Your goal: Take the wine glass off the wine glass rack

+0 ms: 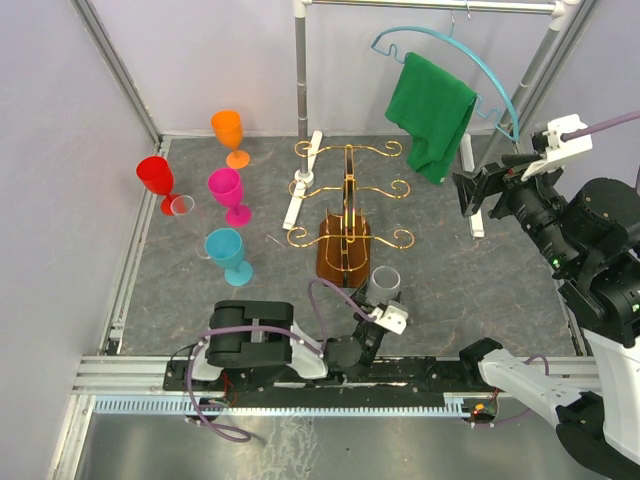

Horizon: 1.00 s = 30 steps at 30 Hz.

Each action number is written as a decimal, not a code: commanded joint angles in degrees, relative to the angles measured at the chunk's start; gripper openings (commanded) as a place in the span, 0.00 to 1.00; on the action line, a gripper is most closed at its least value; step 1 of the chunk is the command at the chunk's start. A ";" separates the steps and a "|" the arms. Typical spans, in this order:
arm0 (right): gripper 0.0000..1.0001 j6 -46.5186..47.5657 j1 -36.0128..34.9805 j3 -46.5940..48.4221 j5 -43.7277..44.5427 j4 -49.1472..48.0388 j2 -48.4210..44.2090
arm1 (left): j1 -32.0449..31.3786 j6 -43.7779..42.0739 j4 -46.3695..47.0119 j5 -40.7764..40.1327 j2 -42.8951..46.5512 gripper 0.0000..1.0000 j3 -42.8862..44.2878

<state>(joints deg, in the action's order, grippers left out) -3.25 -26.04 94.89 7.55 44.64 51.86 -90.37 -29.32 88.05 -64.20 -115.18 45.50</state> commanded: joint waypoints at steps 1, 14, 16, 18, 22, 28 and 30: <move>0.94 -1.03 -0.08 0.63 1.42 -1.76 0.40 | -0.05 4.93 11.01 2.14 -1.13 0.75 2.68; 0.95 -0.17 -0.12 -0.76 1.17 -1.00 -0.02 | -0.49 4.87 11.02 1.06 -1.45 0.99 2.88; 0.95 0.17 -0.11 -0.84 1.24 -0.95 -0.04 | -0.99 4.12 11.02 0.54 -1.02 0.99 3.08; 0.96 0.40 -0.10 -0.93 1.24 -0.96 -0.13 | -1.84 3.72 10.96 0.13 -0.09 0.99 2.85; 0.96 0.61 -0.07 -1.74 1.41 -1.43 -0.69 | -4.50 1.49 11.06 -1.94 2.30 0.99 2.12; 0.96 -0.83 -0.07 -2.92 1.09 -1.60 -0.80 | -8.76 -4.30 10.99 -6.77 7.08 0.99 1.00; 0.96 -1.62 -0.15 -2.87 0.92 -1.31 -0.43 | -10.47 -5.99 10.98 -7.87 9.08 0.99 0.64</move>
<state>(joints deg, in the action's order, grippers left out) -3.64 -26.04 92.05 8.05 45.06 51.37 -98.30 -30.13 88.49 -67.70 -111.35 46.59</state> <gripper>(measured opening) 0.962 0.993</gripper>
